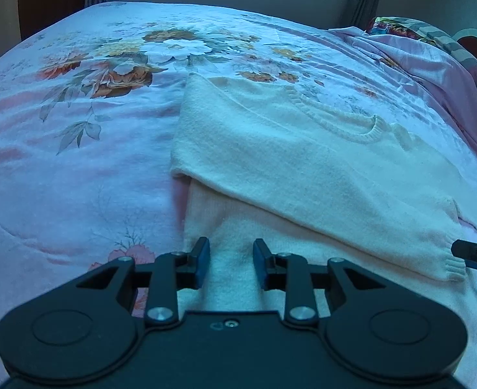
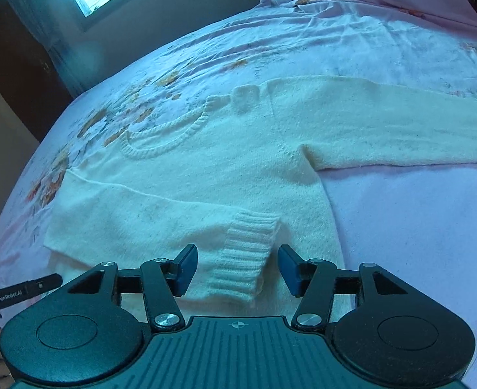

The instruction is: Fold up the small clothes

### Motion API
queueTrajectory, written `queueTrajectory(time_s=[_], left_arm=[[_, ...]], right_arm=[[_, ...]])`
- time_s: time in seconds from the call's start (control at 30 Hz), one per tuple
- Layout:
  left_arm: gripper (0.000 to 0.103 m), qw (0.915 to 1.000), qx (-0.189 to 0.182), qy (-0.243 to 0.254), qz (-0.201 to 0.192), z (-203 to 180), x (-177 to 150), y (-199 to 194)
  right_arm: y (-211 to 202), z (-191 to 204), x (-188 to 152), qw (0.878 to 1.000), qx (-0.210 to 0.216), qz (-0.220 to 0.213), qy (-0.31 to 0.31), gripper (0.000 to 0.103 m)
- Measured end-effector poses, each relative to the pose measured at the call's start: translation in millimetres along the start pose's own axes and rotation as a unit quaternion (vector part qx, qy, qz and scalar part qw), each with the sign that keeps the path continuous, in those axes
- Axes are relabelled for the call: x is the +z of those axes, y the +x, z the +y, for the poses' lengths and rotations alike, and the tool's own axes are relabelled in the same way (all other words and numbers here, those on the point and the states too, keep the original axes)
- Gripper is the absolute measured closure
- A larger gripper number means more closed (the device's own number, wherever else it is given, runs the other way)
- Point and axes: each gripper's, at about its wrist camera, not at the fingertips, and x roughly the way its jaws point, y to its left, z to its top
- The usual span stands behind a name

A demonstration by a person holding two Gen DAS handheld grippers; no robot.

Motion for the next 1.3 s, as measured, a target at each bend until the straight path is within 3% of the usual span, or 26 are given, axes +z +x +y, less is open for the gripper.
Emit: queueTrajectory(time_s=[0.13, 0.17, 0.2, 0.27, 0.47, 0.77, 0.83, 0.87, 1.03, 1.1, 1.23, 1.3], left_arm=[[0.074, 1.0, 0.002, -0.002, 0.0, -1, 1, 1], [0.074, 1.0, 0.003, -0.001, 0.0, -1, 1, 2], [0.073, 1.0, 0.004, 0.001, 0.0, -2, 1, 2], [0.072, 1.0, 0.005, 0.003, 0.001, -3, 1, 2], [0.071, 0.9999, 0.007, 0.01, -0.001, -5, 0, 4], [0.069, 0.9999, 0.01, 0.011, -0.003, -7, -1, 4], [0.069, 0.9999, 0.012, 0.011, -0.004, -8, -1, 4], [0.069, 0.9998, 0.013, 0.011, -0.005, -8, -1, 4], [0.069, 0.9998, 0.014, 0.01, -0.005, -8, 0, 4], [0.068, 0.9998, 0.014, 0.009, -0.006, -8, 0, 5], [0.068, 0.9996, 0.02, 0.018, -0.01, -11, -2, 5], [0.067, 0.9995, 0.021, 0.021, -0.01, -12, -2, 4]], right_arm=[[16, -5, 11, 1.0, 0.007, 0.0, 0.01, 0.049], [18, -5, 13, 1.0, 0.01, -0.003, 0.012, 0.053], [20, -6, 16, 1.0, 0.012, -0.008, 0.016, 0.071], [25, -7, 20, 1.0, 0.021, -0.009, 0.019, 0.087], [24, -5, 15, 1.0, 0.019, -0.001, -0.007, 0.087], [30, -5, 11, 0.999, 0.035, 0.016, 0.011, 0.087], [30, -3, 12, 0.999, 0.041, 0.009, 0.021, 0.093], [28, -2, 15, 0.999, 0.043, 0.001, 0.022, 0.1], [-7, 7, 42, 0.994, 0.023, -0.107, -0.004, 0.1], [-11, -4, 45, 0.992, -0.007, -0.123, 0.006, 0.1], [22, -34, 28, 0.998, -0.024, -0.029, 0.044, 0.1], [22, -35, 21, 0.998, -0.03, -0.034, 0.041, 0.1]])
